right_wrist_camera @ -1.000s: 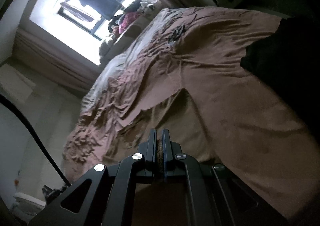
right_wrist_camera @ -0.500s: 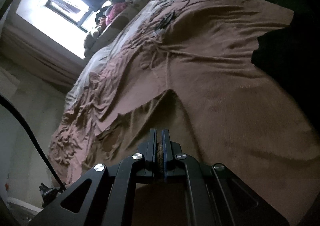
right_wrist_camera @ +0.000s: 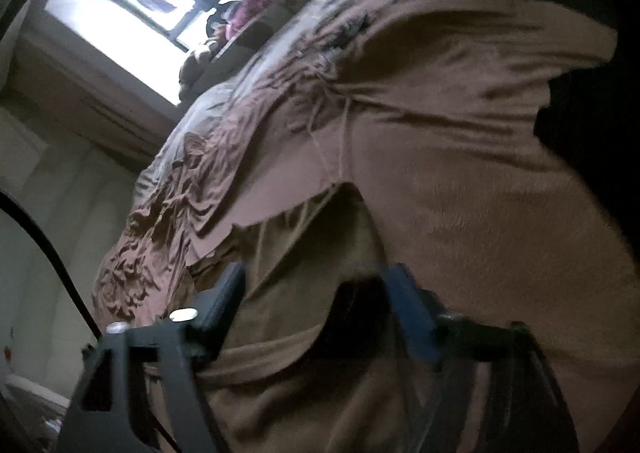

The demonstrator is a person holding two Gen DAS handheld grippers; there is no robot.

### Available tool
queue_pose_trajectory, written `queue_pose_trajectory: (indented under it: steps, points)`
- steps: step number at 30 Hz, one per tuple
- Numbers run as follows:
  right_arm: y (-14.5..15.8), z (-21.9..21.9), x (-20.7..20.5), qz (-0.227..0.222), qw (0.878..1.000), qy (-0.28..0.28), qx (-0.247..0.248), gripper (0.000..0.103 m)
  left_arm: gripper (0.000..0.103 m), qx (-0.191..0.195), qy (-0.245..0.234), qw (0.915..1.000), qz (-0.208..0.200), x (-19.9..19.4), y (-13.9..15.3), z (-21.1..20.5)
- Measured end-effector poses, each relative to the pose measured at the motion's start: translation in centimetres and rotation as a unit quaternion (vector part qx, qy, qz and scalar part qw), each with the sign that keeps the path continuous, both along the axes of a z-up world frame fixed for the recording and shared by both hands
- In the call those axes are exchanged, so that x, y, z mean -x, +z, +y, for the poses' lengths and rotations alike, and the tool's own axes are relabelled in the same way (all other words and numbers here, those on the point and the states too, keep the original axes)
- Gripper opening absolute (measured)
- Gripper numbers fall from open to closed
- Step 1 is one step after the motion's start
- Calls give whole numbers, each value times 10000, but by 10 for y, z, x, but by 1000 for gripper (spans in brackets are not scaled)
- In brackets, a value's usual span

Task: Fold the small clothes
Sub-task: 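Open both tools to release the folded side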

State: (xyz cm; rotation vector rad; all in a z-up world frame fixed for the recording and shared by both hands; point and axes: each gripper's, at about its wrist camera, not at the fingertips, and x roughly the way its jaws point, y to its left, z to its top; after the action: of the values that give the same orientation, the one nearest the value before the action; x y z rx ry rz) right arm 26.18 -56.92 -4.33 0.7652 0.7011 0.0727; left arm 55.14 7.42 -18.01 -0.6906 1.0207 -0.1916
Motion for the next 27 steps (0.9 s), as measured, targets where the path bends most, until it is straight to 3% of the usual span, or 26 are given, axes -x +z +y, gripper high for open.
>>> queue_pose_trajectory:
  steps: [4, 6, 12, 18, 27]
  points:
    - [13, 8, 14, 128, 9980, 264, 557, 74, 77, -581, -478, 9972, -36, 3, 12, -11]
    - [16, 13, 16, 278, 9945, 410, 919, 74, 78, -1045, -931, 9901, -68, 6, 17, -25]
    - [25, 34, 14, 699, 9790, 881, 1698, 74, 78, -2064, -1638, 9645, 163, 10, 0, -53]
    - [18, 46, -7, 1153, 9628, 1098, 2181, 74, 78, -2684, -2089, 9392, 479, 9, -25, -63]
    - [-2, 68, -37, 1530, 9324, 1388, 2967, 71, 81, -3250, -2343, 9151, 458, -9, -37, -72]
